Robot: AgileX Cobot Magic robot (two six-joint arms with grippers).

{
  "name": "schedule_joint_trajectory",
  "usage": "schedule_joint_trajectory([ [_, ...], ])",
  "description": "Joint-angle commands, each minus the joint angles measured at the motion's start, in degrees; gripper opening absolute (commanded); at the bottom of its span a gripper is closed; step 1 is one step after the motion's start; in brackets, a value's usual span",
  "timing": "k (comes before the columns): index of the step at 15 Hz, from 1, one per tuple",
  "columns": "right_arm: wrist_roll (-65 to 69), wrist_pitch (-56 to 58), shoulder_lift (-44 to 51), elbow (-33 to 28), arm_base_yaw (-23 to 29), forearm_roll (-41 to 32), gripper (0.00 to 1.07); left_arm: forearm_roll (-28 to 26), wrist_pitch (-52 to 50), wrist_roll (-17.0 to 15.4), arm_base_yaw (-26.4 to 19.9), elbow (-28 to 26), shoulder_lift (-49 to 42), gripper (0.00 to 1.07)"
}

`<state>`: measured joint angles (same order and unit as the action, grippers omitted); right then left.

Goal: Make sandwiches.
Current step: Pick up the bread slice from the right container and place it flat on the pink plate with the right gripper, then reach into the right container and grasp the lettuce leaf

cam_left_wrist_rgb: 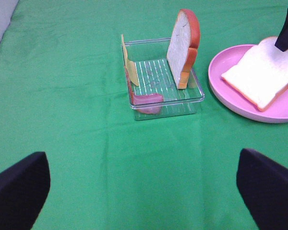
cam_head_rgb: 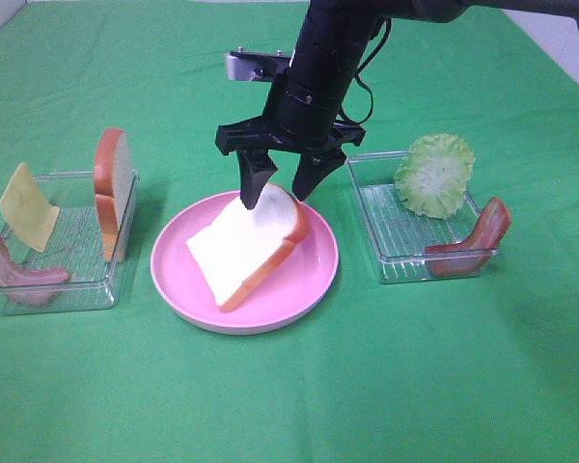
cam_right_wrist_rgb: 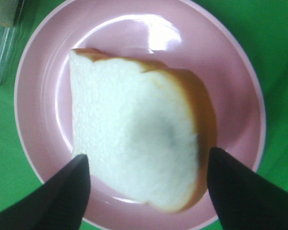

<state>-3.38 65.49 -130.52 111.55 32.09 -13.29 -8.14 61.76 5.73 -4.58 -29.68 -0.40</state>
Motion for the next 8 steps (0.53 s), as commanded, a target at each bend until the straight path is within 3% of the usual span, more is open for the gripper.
schedule_joint_trajectory([
  [1, 0.92, 2.12, 0.46, 2.35, 0.11, 2.18, 0.68, 0.23, 0.11, -0.23, 0.23, 0.11, 0.00, 1.00],
  [6, 1.66, 7.96, 1.89, 7.05, 0.11, 3.95, 0.69, 0.23, 0.11, -0.23, 0.23, 0.11, 0.00, 1.00],
  [8, 2.29, 9.40, 4.30, 7.05, 0.11, 8.08, 0.78, 0.23, 0.11, -0.23, 0.23, 0.11, 0.00, 1.00],
])
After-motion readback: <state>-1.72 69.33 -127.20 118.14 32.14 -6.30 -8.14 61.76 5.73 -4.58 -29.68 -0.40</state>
